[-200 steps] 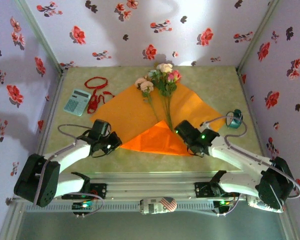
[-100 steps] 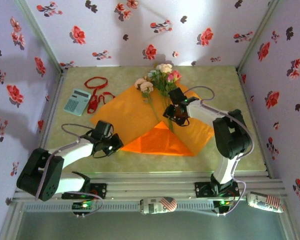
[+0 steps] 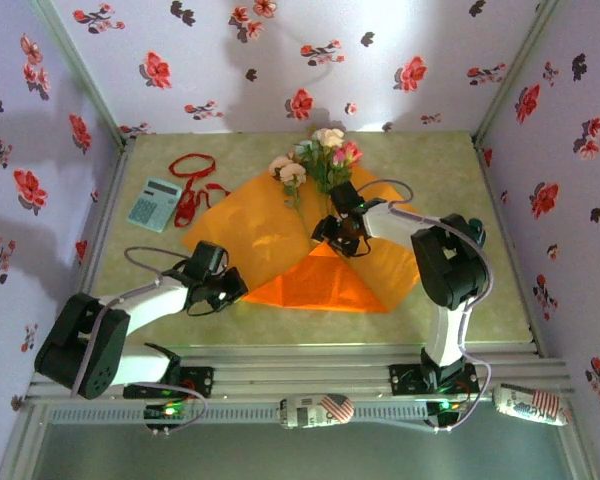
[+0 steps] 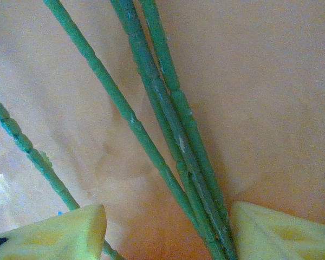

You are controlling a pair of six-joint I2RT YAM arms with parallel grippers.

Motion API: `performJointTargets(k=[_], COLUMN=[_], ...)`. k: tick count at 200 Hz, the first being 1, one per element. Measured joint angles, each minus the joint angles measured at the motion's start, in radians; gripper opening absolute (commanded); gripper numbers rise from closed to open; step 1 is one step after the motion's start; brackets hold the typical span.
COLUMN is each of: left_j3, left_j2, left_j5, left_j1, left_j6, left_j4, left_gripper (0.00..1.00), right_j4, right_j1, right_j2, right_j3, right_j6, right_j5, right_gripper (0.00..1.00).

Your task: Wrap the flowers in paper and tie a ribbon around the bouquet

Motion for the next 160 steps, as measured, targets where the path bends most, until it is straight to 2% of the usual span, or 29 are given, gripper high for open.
performJointTargets(k=[76, 100, 118, 132, 147, 160], left_j3=[0.0, 0.0, 0.0, 0.0, 0.0, 0.0], left_j2=[-0.002, -0.006, -0.008, -0.014, -0.02, -0.024], left_j5=[-0.012, -0.019, -0.02, -0.022, -0.026, -0.029], left_j1=[-0.01, -0.017, -0.021, -0.023, -0.024, -0.026], left_j6=[0.0, 0.0, 0.0, 0.0, 0.0, 0.0], left_j4=[0.003, 0.003, 0.002, -0.001, -0.003, -0.009], left_gripper=[0.0, 0.0, 0.0, 0.0, 0.0, 0.0], right_j4=[0.067, 0.008, -0.063, -0.111, -0.127, -0.101], right_j1=[0.006, 0.006, 0.014, 0.029, 0.081, 0.15], right_j2=[0.031, -0.004, -0.108, -0.206, -0.3, -0.339], right_j3=[0.019, 0.016, 0.0, -0.003, -0.005, -0.024], right_j6=[0.086, 0.085, 0.084, 0.077, 0.075, 0.078], right_j5=[-0.035, 0.054, 0.152, 0.22, 0.262, 0.245], right_gripper=[0.63, 0.64, 0.62, 0.54, 0.33, 0.15])
